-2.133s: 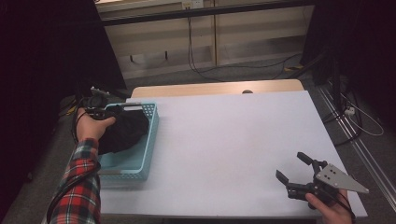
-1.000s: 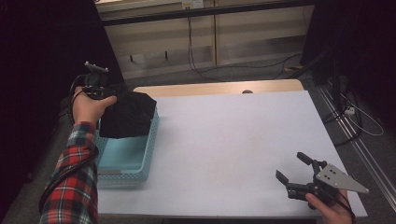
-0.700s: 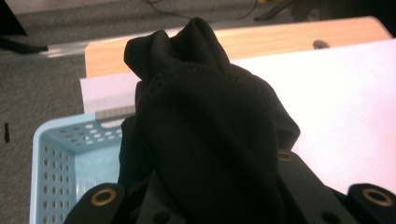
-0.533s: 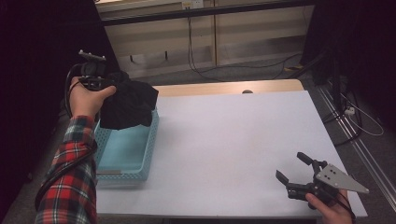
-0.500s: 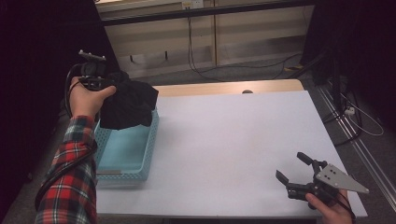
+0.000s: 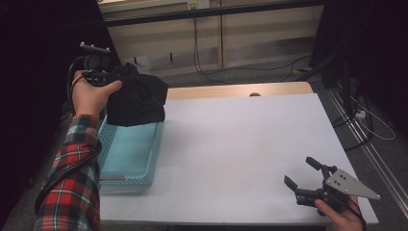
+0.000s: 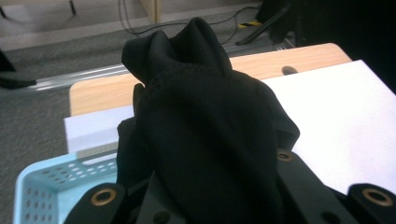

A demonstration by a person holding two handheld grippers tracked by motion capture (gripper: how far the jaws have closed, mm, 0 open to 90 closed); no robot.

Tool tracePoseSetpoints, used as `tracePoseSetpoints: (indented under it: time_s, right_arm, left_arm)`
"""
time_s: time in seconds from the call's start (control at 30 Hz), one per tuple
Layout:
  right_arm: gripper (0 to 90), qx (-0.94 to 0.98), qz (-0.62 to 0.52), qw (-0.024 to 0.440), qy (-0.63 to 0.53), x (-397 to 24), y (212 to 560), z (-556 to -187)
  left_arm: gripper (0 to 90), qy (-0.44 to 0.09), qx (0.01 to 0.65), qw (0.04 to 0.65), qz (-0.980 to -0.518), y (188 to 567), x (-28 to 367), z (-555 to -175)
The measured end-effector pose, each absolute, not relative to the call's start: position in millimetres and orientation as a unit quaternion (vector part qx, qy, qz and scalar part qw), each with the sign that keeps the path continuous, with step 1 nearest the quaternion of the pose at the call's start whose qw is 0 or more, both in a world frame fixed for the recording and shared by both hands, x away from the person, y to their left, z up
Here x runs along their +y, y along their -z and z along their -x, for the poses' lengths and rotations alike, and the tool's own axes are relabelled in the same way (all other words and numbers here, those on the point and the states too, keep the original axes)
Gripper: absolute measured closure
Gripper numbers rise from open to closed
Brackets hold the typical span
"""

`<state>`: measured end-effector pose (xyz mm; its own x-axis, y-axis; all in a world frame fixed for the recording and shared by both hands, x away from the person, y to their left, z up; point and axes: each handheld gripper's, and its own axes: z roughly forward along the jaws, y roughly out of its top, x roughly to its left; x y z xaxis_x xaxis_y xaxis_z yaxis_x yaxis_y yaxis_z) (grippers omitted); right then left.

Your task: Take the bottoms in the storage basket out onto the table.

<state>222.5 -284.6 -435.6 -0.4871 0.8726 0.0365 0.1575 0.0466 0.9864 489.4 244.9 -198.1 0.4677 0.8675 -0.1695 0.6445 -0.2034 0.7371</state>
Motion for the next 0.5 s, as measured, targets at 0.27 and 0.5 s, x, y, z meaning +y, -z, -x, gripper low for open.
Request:
tracePoseSetpoints:
  time_s: [0.27, 0.5]
  right_arm:
    - [5.3, 0.652, -0.395, 0.316, -0.565, -284, 436, -222]
    - [5.3, 0.653, -0.393, 0.318, -0.564, -285, 436, -223]
  left_arm:
    - [77.7, -0.125, 0.471, 0.402, -0.775, 204, 221, -488]
    - [77.7, -0.107, 0.445, 0.413, -0.787, 210, 198, -486]
